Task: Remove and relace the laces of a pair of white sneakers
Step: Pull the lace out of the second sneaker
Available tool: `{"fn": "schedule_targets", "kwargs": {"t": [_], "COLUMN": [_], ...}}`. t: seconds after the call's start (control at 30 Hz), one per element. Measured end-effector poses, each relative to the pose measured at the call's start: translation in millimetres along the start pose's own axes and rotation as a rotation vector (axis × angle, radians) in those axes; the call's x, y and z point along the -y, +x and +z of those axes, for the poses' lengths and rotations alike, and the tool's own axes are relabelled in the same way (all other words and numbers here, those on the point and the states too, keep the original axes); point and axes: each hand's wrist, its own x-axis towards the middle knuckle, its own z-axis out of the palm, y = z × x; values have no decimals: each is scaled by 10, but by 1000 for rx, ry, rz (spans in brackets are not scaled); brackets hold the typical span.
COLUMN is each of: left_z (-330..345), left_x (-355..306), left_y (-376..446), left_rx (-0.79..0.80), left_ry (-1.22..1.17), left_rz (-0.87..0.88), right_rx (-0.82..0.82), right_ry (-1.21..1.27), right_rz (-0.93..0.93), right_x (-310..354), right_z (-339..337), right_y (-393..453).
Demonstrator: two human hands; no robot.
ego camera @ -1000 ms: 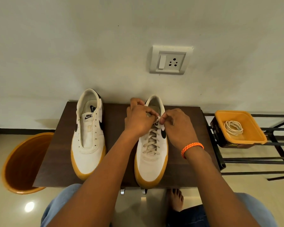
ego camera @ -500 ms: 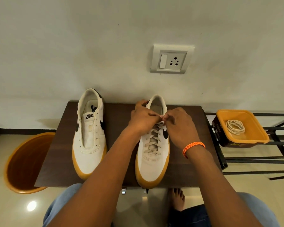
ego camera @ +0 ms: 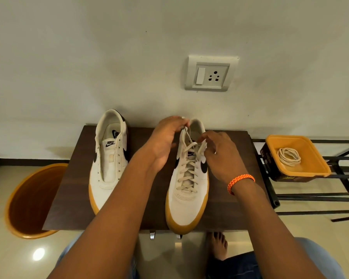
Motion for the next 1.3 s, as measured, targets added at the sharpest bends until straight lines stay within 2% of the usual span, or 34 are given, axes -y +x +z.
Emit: {"fn": "schedule_targets", "kwargs": {"t": [0.13,0.2,0.3,0.43,0.47,0.53,0.6,0.63,0.7,0.73,0.8,0.87,1.03,1.13,1.23,1.3], "left_z": [-172,-273,-444,-553,-517,-374,-217,-154,-53,-20,36,50,22,18,-43,-102], "left_x": [-34,-22,155,327,342,305,229,200,177,192,241,298,322,255,138,80], "left_y": [33,55,121,92,57,-20,-49,-31,14,25,29,49,104,83,23,4], "left_rx": [-259,-352,-432,-319,-329,-430,-480,-417,-178,-83,0,23,5,13,1,-51], "left_ry": [-144,-110,314,954,1102,1295,1229,1113,903,880,1004,1100,1005,777,337,154], "left_rz": [18,0,-111,-277,-243,-39,229,327,377,365,326,300,277,191,10,-52], "right_rx": [12,3,-7,-10,0,43,102,129,158,148,111,105,114,65,42,49], "right_ry": [-16,-29,-53,-69,-59,-57,-68,-69,-76,-78,-79,-80,-82,-73,-85,-91], "right_rz": [6,7,5,-6,-13,-46,-68,-72,-86,-100,-131,-147,-159,-137,-132,-125], "right_x": [-11,-14,-7,-15,-23,-50,-88,-103,-124,-131,-150,-166,-201,-175,-171,-179], "right_z": [18,21,15,-11,-22,-53,-84,-98,-116,-115,-108,-102,-107,-87,-73,-88], "right_y": [10,8,10,22,18,14,21,23,16,12,8,9,27,30,28,29]}}
